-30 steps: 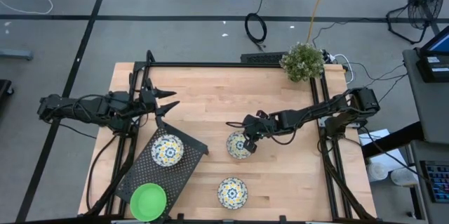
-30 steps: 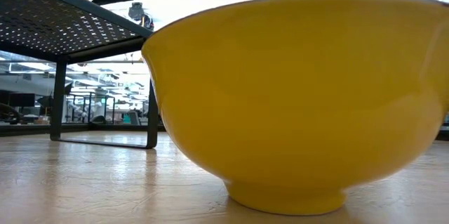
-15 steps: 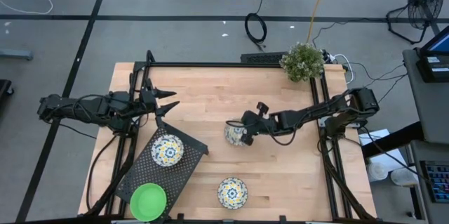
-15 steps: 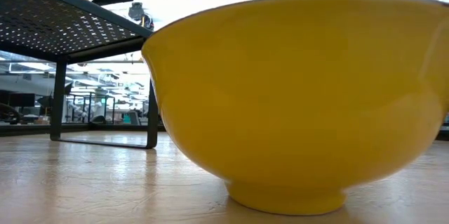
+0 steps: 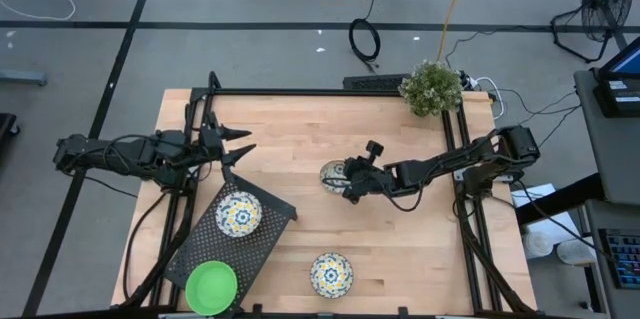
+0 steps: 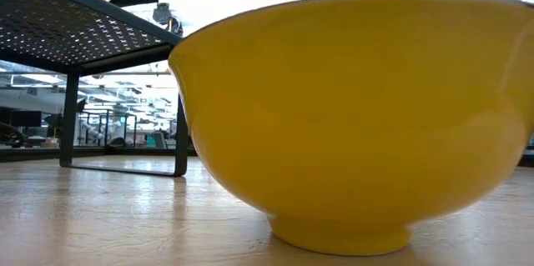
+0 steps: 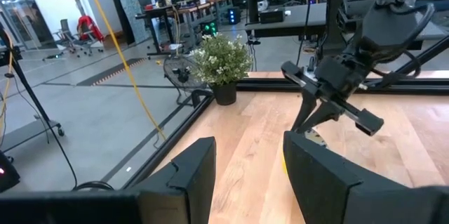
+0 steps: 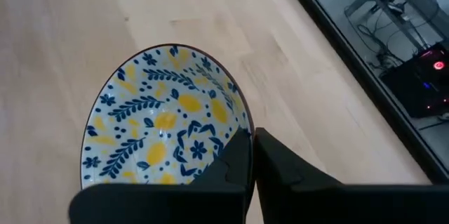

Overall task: Pick & Place Mini bowls
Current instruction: Stack the top yellow patterned bowl on the yellow patterned bowl on the shelf

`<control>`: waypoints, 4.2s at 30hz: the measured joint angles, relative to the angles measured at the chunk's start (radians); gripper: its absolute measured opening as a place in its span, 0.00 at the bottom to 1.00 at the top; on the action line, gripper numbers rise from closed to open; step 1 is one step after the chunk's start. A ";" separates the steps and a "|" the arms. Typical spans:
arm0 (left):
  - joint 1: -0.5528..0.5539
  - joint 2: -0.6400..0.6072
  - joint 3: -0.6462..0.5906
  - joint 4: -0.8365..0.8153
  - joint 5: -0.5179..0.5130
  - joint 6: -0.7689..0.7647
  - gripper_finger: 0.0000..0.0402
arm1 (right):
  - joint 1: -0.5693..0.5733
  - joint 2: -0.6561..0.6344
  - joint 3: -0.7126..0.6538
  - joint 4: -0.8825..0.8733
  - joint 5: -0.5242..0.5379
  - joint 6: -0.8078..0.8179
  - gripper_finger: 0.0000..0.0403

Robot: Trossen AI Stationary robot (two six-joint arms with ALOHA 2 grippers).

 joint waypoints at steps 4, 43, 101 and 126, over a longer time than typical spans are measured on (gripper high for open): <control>0.000 0.000 0.000 -0.001 0.000 -0.003 0.43 | 0.009 -0.001 0.000 0.004 0.003 -0.019 0.00; 0.000 0.410 0.000 0.402 0.022 0.037 0.43 | 0.129 -0.003 0.003 0.755 0.480 -0.819 0.00; 0.045 0.762 0.054 0.755 0.079 0.008 0.40 | 0.124 -0.004 0.003 0.912 0.316 -0.827 0.00; 0.012 0.720 0.052 0.802 -0.044 0.041 0.01 | 0.183 -0.007 0.002 0.873 0.289 -0.731 0.34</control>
